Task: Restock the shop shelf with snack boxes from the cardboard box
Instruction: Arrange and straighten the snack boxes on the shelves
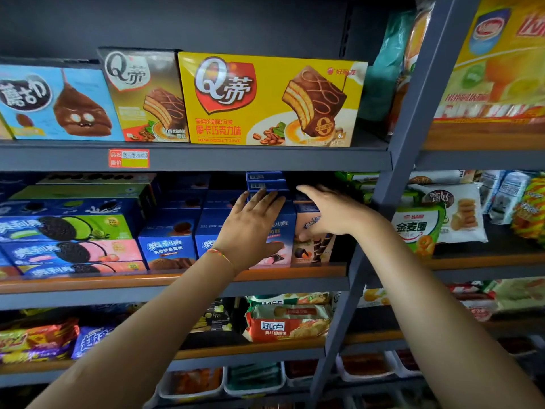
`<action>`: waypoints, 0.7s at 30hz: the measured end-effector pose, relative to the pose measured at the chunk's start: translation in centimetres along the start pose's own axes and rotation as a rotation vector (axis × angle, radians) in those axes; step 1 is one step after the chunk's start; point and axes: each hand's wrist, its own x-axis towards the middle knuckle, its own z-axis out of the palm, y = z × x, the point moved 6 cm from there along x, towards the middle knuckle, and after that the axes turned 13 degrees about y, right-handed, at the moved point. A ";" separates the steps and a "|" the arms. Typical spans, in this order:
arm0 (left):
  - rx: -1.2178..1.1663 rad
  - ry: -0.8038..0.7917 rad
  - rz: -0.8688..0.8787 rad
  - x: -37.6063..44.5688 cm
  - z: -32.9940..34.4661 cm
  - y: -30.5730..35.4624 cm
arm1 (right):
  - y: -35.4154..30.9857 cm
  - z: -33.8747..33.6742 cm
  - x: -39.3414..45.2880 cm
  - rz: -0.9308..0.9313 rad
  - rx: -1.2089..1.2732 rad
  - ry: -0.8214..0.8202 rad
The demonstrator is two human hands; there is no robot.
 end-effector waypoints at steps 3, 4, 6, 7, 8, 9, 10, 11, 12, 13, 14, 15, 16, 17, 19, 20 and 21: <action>-0.027 0.025 -0.020 0.0 0.1 0.1 | 0.1 0.4 0.9 0.004 0.017 -0.023; -0.035 0.035 -0.026 -0.1 0.1 0.1 | 0.1 0.6 1.1 0.010 0.029 -0.040; -0.040 0.058 -0.031 -0.1 0.1 0.1 | 0.1 1.0 1.3 0.015 0.057 -0.058; -0.039 0.070 -0.030 -0.1 0.1 0.1 | 0.0 1.0 1.4 0.015 0.071 -0.056; -0.041 0.081 -0.029 -0.1 0.2 0.1 | 0.0 1.0 1.4 0.018 0.086 -0.055; -0.044 0.092 -0.028 -0.1 0.2 0.1 | 0.0 1.0 1.5 0.018 0.104 -0.055; -0.047 0.101 -0.028 -0.1 0.1 0.1 | 0.0 0.9 1.5 0.016 0.117 -0.061; -0.046 0.109 -0.027 -0.1 0.1 0.1 | -0.1 0.9 1.5 0.012 0.124 -0.068; -0.043 0.116 -0.025 -0.1 0.1 0.1 | -0.1 0.8 1.4 0.006 0.128 -0.075; -0.040 0.124 -0.023 -0.1 0.0 0.1 | -0.1 0.8 1.4 0.002 0.134 -0.079; -0.038 0.131 -0.021 -0.1 0.0 0.1 | -0.1 0.8 1.4 -0.001 0.141 -0.083; -0.035 0.137 -0.020 -0.1 -0.1 0.1 | -0.2 0.9 1.3 -0.005 0.149 -0.083; -0.033 0.138 -0.020 -0.1 -0.1 0.1 | -0.2 0.9 1.2 -0.005 0.149 -0.083; -0.033 0.138 -0.021 -0.1 -0.1 0.1 | -0.2 0.9 1.1 -0.009 0.151 -0.081; -0.037 0.136 -0.021 -0.1 0.0 0.1 | -0.2 0.9 1.0 -0.009 0.162 -0.075; -0.036 0.135 -0.020 -0.1 0.0 0.1 | -0.2 0.8 0.8 -0.009 0.173 -0.072; -0.032 0.133 -0.020 -0.1 0.0 0.1 | -0.2 0.8 0.8 -0.010 0.184 -0.067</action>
